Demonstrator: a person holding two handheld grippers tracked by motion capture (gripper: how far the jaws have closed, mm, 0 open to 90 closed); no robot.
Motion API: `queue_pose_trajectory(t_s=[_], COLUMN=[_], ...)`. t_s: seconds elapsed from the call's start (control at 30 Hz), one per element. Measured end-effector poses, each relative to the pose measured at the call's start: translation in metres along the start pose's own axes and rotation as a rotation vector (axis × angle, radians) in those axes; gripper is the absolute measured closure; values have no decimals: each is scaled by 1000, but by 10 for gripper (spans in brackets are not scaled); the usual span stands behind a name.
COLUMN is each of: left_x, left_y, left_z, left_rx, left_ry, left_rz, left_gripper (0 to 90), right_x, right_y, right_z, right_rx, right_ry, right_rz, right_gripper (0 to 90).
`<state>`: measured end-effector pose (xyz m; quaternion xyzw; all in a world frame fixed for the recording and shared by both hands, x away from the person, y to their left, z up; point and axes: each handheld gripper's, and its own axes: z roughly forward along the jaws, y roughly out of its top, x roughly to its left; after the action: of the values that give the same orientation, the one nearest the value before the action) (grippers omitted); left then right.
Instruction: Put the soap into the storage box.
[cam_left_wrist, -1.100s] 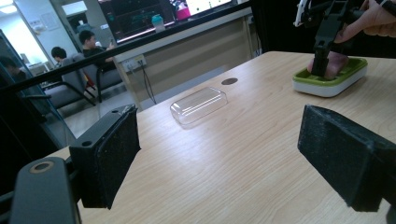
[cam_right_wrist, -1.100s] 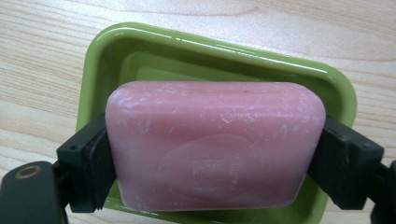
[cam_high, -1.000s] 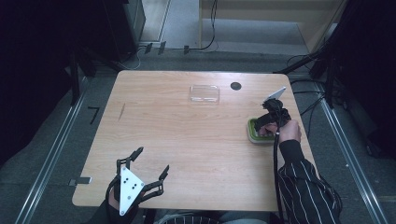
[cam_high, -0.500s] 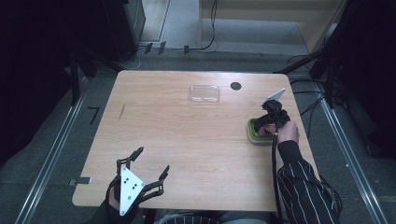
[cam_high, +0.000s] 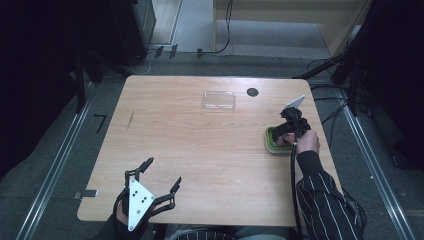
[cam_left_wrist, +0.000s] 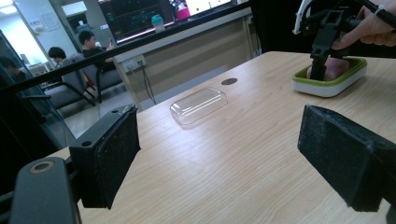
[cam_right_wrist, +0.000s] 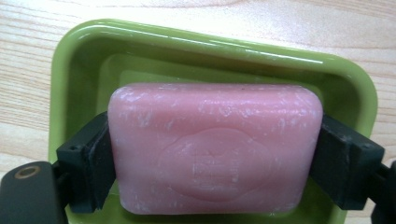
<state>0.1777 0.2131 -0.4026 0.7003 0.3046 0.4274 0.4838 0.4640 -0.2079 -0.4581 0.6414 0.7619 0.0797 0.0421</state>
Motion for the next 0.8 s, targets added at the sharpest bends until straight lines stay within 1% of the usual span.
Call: queue_pose_trajectory(t_s=[0.3,0.53,0.63,0.7,0.8], left_x=[0,0,0,0,-1], left_y=[0,0,0,0,0], left_z=[0,1,0,0,0], left_rx=[1,1,-2,-1,-1], left_ry=[0,-3,-1,-1,-2], left_rz=[1,4,1,2,3], left_gripper=[131,131,131,131,131], right_x=[-2,-1,-1,-1,-2], right_y=[0,-1,-1,-1,-2], right_z=[1,-2,-5,-7,-9], right_rx=[6,-2,-13,-15,-17], right_ry=[2,0,-2,2,8], right_rz=[-3,-8,-20,-25,-32], right_gripper=[134,131,82,78,39])
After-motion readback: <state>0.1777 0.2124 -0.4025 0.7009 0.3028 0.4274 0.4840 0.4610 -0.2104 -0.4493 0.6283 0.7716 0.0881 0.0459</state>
